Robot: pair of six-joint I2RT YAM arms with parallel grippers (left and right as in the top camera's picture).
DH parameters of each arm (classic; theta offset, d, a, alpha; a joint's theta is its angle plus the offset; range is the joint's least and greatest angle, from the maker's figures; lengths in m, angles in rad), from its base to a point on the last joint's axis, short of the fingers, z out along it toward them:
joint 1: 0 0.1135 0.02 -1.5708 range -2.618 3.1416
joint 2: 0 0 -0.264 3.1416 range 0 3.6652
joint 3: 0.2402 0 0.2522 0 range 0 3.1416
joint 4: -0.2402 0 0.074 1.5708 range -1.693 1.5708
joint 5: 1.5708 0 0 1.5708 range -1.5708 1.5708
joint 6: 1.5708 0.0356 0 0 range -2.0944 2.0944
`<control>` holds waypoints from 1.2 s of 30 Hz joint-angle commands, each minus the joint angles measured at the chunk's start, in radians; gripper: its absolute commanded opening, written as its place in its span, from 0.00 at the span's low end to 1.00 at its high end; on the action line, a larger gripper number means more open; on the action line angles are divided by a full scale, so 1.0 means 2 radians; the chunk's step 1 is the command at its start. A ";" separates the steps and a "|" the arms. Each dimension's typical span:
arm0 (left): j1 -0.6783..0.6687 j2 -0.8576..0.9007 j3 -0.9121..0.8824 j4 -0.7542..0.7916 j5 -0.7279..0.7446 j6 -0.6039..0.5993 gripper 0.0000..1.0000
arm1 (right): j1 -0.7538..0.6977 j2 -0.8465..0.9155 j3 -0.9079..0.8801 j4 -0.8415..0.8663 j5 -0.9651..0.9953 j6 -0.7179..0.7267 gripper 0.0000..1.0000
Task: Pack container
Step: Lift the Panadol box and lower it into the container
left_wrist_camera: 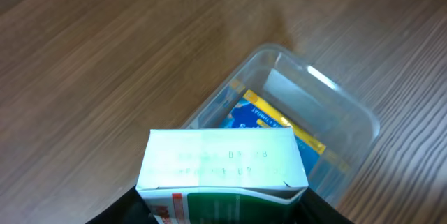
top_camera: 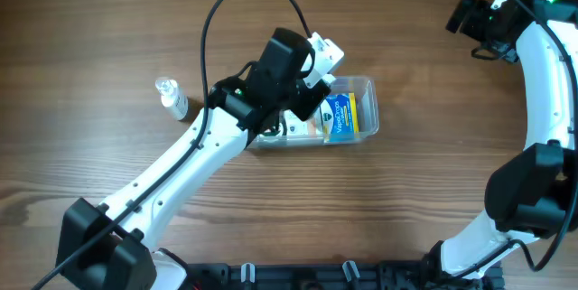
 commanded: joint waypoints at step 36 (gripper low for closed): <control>-0.055 0.078 0.004 -0.011 -0.065 0.087 0.33 | 0.002 -0.013 0.008 0.001 -0.002 0.004 1.00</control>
